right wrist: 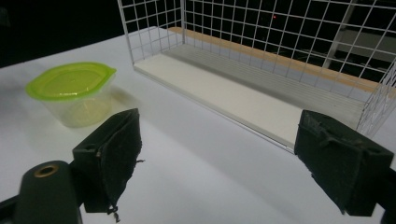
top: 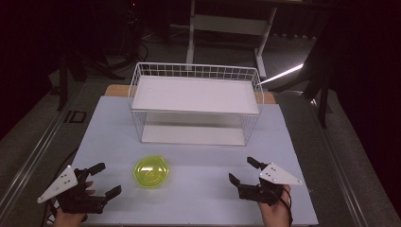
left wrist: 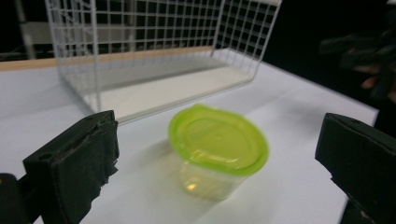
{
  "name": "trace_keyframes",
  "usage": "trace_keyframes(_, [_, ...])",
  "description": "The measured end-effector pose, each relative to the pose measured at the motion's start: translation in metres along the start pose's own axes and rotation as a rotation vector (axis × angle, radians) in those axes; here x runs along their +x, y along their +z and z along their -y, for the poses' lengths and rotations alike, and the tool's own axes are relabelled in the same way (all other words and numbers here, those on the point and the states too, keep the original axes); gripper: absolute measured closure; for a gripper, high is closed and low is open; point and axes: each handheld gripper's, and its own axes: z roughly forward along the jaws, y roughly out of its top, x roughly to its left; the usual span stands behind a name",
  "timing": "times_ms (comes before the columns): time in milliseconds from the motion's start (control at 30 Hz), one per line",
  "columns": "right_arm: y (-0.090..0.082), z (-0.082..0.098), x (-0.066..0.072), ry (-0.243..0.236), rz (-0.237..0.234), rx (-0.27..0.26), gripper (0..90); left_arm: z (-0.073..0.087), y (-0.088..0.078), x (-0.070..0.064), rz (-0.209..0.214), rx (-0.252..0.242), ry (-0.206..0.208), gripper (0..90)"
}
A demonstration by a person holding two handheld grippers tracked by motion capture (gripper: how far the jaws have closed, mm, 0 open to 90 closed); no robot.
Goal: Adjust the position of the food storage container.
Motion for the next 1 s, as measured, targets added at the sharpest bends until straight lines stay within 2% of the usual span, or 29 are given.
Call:
trace_keyframes(100, [-0.001, -0.002, 0.003, -0.002, 0.001, 0.009, 14.5, -0.001, 0.001, -0.002, 0.003, 0.006, 0.008, 0.4])
trace_keyframes(267, [-0.004, -0.005, 0.005, 0.001, 0.000, -0.012, 14.4, -0.008, 0.000, -0.008, 0.002, 0.003, 0.042, 0.4])
trace_keyframes(367, [-0.006, -0.007, 0.006, -0.002, 0.004, -0.021, 14.4, -0.011, -0.001, -0.010, 0.003, -0.026, 0.047, 0.4])
trace_keyframes(433, [-0.007, -0.008, 0.007, -0.001, 0.000, -0.027, 14.3, -0.015, -0.003, -0.013, -0.029, -0.026, 0.084, 0.4])
trace_keyframes(500, [-0.007, -0.009, 0.008, -0.001, -0.005, -0.028, 14.3, -0.018, -0.003, -0.014, -0.040, -0.012, 0.090, 0.4])
trace_keyframes(567, [-0.007, -0.009, 0.009, 0.001, -0.009, -0.024, 14.3, -0.021, -0.003, -0.013, -0.047, -0.012, 0.080, 0.4])
trace_keyframes(733, [-0.007, -0.011, 0.013, -0.005, -0.021, -0.028, 14.3, -0.027, 0.001, -0.009, -0.028, 0.019, -0.022, 0.4])
trace_keyframes(800, [-0.007, -0.010, 0.013, -0.004, -0.025, -0.026, 14.3, -0.029, 0.002, -0.007, -0.029, 0.018, -0.044, 0.5])
trace_keyframes(900, [-0.006, -0.009, 0.014, 0.004, -0.035, -0.017, 14.3, -0.035, 0.006, -0.006, -0.071, 0.059, -0.021, 0.4])
trace_keyframes(933, [-0.006, -0.008, 0.014, 0.006, -0.037, -0.015, 14.3, -0.037, 0.009, -0.005, -0.074, 0.090, -0.017, 0.4])
trace_keyframes(1000, [-0.005, -0.009, 0.014, 0.011, -0.043, -0.015, 14.3, -0.038, 0.012, -0.003, -0.065, 0.107, -0.022, 0.4])
